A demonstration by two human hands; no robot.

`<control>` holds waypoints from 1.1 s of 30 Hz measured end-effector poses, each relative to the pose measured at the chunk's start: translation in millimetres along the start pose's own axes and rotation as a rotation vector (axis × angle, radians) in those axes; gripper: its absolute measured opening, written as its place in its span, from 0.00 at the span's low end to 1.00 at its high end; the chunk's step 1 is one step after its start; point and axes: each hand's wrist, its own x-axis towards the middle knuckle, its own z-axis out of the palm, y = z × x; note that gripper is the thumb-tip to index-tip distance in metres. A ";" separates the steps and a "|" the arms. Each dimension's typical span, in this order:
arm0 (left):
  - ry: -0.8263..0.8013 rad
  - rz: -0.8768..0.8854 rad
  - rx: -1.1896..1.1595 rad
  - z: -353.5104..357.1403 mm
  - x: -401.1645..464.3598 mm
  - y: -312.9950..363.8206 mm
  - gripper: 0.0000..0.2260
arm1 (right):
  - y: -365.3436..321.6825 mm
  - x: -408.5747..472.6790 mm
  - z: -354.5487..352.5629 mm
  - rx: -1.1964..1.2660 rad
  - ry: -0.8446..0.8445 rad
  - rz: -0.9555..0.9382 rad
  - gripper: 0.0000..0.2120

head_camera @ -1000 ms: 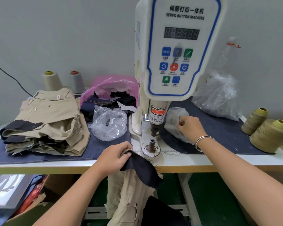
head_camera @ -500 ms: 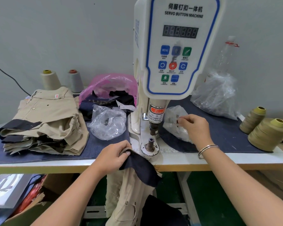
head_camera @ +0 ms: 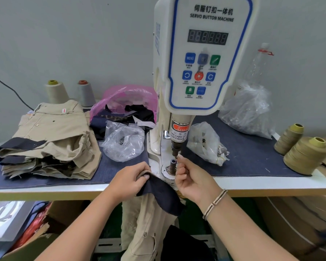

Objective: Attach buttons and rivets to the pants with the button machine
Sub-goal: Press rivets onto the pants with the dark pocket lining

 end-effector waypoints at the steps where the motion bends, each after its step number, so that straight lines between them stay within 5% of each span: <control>1: 0.002 0.000 0.004 -0.1 -0.1 -0.6 0.06 | 1.4 -0.1 2.0 0.017 -0.002 0.010 0.07; 14: -0.001 0.010 0.025 0.0 0.7 -1.0 0.08 | 4.8 -10.8 7.5 0.403 -0.109 0.177 0.07; 26: 0.016 0.014 0.026 0.0 0.5 1.4 0.12 | 14.5 -15.8 8.7 0.309 -0.129 -0.014 0.02; 30: 0.018 0.022 0.033 0.2 0.8 1.5 0.12 | 16.9 -14.2 7.3 0.213 -0.139 -0.059 0.09; 33: 0.011 0.025 0.031 -0.6 0.6 2.2 0.10 | 19.4 -10.2 6.8 0.151 -0.104 -0.096 0.03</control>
